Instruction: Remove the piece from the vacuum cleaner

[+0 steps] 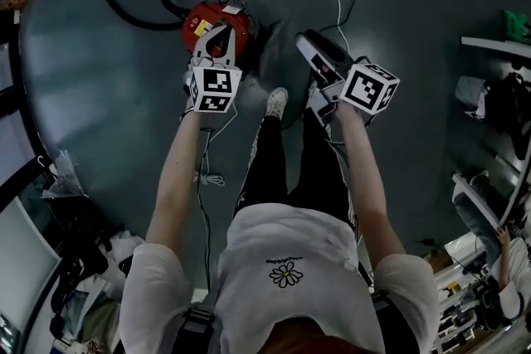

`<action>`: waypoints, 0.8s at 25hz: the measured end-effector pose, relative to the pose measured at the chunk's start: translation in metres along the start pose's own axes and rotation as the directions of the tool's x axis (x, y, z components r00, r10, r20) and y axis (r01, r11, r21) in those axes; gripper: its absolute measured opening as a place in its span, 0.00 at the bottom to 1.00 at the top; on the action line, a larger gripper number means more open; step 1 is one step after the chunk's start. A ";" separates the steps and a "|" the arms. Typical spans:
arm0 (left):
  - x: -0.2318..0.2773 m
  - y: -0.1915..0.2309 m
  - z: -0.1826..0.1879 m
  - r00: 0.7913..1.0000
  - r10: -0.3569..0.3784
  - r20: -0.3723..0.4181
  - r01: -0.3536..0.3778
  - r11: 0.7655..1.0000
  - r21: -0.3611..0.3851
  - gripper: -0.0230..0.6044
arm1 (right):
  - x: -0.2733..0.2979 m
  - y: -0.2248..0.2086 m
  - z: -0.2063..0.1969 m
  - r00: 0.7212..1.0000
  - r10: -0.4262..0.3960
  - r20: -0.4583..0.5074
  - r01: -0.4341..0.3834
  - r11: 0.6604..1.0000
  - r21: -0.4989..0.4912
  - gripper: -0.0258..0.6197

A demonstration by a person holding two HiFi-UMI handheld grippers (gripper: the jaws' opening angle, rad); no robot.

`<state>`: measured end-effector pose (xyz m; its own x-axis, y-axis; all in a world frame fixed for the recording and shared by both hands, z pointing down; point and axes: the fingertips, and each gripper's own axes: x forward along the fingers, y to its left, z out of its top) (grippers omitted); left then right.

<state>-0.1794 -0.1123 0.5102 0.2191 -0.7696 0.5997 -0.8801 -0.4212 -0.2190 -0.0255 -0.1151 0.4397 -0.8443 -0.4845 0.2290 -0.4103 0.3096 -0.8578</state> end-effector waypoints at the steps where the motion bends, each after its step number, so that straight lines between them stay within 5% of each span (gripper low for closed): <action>1: 0.021 0.001 -0.025 0.998 0.009 -0.066 -0.006 0.999 0.050 0.04 | 0.012 -0.028 -0.009 0.999 -0.027 -0.024 0.027 0.999 0.024 0.28; 4: 0.069 -0.003 -0.088 0.967 0.007 -0.253 0.025 0.992 0.124 0.04 | 0.044 -0.104 -0.037 0.985 -0.134 -0.112 0.139 0.989 0.043 0.28; 9: 0.098 -0.036 -0.169 0.857 -0.028 -0.515 0.131 0.978 0.164 0.04 | 0.072 -0.194 -0.091 0.936 -0.262 -0.236 0.290 0.952 0.093 0.28; 15: 0.116 -0.048 -0.207 0.784 -0.051 -0.618 0.179 0.973 0.148 0.04 | 0.098 -0.256 -0.124 0.892 -0.321 -0.319 0.392 0.901 0.187 0.28; 20: 0.120 -0.052 -0.217 0.763 -0.045 -0.645 0.213 0.959 0.185 0.04 | 0.123 -0.286 -0.134 0.872 -0.330 -0.362 0.434 0.864 0.257 0.28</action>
<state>-0.1988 -0.0788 0.7609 -0.0647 -0.2587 0.9638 -0.7195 -0.6571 -0.2247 -0.0586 -0.1534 0.7748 -0.7254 -0.2283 0.6494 -0.6320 -0.1529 -0.7597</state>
